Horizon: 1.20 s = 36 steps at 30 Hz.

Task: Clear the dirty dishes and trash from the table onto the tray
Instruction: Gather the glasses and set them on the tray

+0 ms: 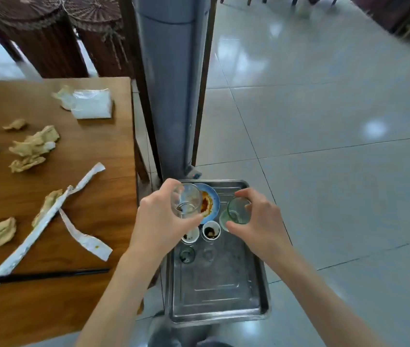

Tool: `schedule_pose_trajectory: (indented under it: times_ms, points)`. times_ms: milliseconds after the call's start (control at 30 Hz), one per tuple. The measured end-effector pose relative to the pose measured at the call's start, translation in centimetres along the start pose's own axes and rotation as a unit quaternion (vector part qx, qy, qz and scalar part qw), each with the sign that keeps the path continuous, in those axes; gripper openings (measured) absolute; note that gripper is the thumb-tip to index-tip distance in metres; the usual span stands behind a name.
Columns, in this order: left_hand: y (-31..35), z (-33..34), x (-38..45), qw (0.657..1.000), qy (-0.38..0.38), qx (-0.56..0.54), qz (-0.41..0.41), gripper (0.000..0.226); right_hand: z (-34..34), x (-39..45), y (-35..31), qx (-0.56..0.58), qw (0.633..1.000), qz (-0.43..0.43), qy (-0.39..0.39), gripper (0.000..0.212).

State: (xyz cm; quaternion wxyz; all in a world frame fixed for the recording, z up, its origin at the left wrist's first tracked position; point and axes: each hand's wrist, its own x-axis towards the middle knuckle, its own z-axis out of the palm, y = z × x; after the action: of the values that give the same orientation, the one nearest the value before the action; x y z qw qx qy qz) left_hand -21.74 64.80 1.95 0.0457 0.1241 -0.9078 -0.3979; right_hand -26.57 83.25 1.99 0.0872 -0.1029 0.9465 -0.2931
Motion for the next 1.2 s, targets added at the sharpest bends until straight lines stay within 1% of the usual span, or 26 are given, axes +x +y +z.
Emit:
schedule_pose_trajectory:
  times_ms: [133,267,567,767,933,1200]
  points:
    - [0.3,3.7,1.1,1.0,0.007,0.025,-0.007,0.054,0.0,0.9,3.8,0.004,1.0,0.006,-0.017,0.051]
    - [-0.3,7.4,1.9,0.999,0.029,0.03,-0.036,0.059,0.4,2.6,7.4,0.0,0.999,-0.016,-0.036,0.054]
    - [-5.0,15.6,2.3,0.989,0.078,0.043,-0.119,0.057,4.8,6.5,15.9,0.011,0.994,-0.06,-0.091,0.048]
    - [-9.1,18.1,-0.9,0.986,0.074,0.039,-0.146,0.055,9.1,5.5,19.9,0.021,0.992,-0.05,-0.111,0.045]
    - [-11.4,18.6,-3.9,0.988,0.065,0.037,-0.135,0.056,12.0,2.2,21.1,0.014,0.994,-0.023,-0.102,0.048]
    - [-16.3,19.6,-9.6,0.991,0.041,0.022,-0.122,0.057,18.3,-4.3,20.8,0.022,0.998,0.032,-0.041,0.051]
